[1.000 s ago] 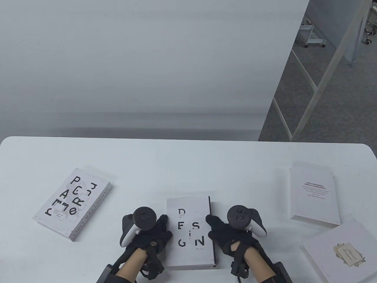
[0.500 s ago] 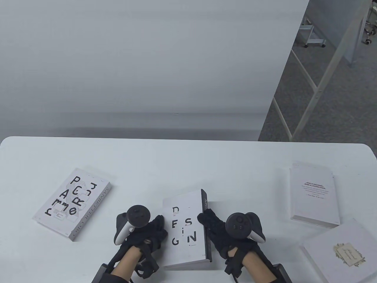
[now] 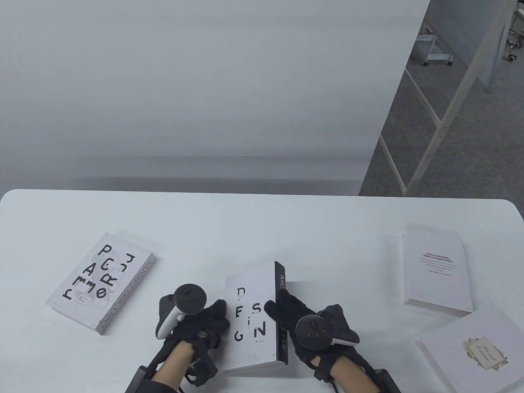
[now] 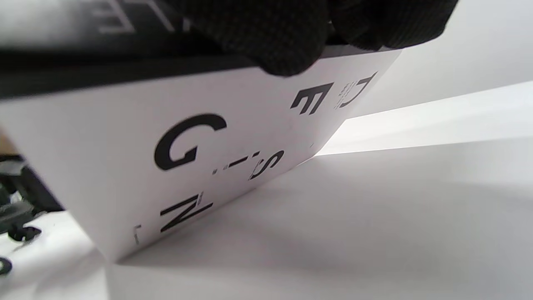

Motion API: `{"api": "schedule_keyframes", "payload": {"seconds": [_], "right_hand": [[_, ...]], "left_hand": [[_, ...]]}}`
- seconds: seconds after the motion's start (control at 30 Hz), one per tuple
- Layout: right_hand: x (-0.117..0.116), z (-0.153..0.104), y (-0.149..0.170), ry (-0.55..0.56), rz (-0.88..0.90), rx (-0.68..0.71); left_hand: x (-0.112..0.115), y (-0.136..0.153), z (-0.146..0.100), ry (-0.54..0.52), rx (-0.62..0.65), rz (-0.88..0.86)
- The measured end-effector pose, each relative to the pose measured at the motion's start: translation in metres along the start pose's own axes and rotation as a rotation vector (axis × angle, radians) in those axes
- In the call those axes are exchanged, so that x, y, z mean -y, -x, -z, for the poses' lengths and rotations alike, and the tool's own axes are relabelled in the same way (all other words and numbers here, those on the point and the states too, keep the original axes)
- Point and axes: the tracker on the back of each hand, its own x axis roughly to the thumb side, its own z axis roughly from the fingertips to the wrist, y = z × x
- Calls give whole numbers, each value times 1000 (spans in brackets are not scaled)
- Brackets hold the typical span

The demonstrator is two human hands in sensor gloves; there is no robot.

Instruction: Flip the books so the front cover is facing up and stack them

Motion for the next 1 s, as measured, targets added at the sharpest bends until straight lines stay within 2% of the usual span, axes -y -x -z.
{"api": "schedule_keyframes", "payload": {"seconds": [0.2, 0.4, 0.53, 0.6, 0.63, 0.7, 0.87, 1.0], "right_hand": [[-6, 1, -6, -22, -55, 22], [-9, 3, -11, -9, -259, 63], [-6, 4, -8, 40, -234, 61], [-5, 4, -7, 72, -229, 59], [-3, 4, -5, 88, -233, 50], [0, 4, -1, 112, -197, 21], [11, 2, 12, 161, -64, -80], [21, -3, 32, 242, 176, -241]], "left_hand": [[-4, 1, 0, -12, -24, 8], [-7, -5, 1, -50, -28, 114], [-9, -10, 1, -62, -21, 174], [-15, -21, -4, -118, -27, 323], [-21, -30, -7, -151, -15, 468], [-32, -44, -17, -232, -7, 606], [-66, -64, -45, -390, 49, 644], [-92, -73, -70, -497, 77, 711]]}}
